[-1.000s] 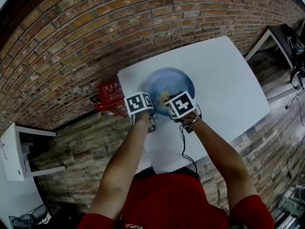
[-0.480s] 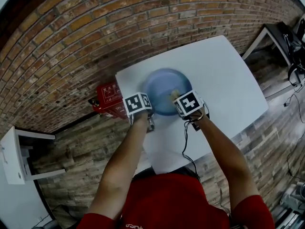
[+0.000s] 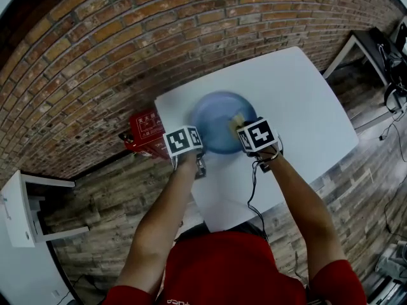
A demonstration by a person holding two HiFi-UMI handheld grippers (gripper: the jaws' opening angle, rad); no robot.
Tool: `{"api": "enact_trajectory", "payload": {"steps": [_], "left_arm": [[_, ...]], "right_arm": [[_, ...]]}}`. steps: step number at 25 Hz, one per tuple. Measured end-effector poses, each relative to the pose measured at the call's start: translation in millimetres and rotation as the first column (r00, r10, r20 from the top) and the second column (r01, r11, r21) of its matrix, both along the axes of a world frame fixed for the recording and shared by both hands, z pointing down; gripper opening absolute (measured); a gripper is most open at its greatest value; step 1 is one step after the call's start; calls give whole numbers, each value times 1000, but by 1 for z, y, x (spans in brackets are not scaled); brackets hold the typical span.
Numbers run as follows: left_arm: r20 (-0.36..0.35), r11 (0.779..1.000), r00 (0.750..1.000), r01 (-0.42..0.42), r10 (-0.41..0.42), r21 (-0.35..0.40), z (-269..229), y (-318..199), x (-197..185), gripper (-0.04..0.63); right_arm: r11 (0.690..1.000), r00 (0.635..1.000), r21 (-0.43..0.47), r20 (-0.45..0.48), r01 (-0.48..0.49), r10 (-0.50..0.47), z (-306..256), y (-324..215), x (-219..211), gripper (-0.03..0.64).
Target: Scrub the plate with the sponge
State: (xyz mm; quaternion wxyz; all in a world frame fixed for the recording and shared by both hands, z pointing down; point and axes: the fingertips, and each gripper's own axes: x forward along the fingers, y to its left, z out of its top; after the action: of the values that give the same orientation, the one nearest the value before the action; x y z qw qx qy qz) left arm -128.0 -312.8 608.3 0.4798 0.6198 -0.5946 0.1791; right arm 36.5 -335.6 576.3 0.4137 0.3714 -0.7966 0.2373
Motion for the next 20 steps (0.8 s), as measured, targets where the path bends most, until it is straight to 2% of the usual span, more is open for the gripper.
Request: {"api": "enact_trajectory", "payload": {"steps": [3,6,8,10,12,15,20], "left_arm": [[24,999,1000,-10,9,43,-14,0,-8,143],[86,993,996,-23,13,117,-38,-2,-21,144],[149,981,989,-44,15,191,-59,-6,-28,141],[189,955,982,-70,15,288,-85,-11,-32,104],[188,912,982,-93,18,400,-115,-15,-30,69],[177,828,984,-125,32,547,-160,-17,-26,40],[236,695,970,-207,55,688,-220,-6,-11,23]], "right_arm": [[1000,1000,21,27,-15,15,-12,-1,-1,120],[997,996,64,77,-39,34,-29,-6,-4,120],[991,987,120,154,-54,35,-47,-11,-11,120],[980,966,189,257,-67,16,-67,-15,-20,120],[962,941,262,339,-81,-13,-91,-16,-30,120],[924,906,369,419,-99,-70,-130,-12,-43,120],[850,843,513,505,-121,-185,-186,6,-58,120]]}}
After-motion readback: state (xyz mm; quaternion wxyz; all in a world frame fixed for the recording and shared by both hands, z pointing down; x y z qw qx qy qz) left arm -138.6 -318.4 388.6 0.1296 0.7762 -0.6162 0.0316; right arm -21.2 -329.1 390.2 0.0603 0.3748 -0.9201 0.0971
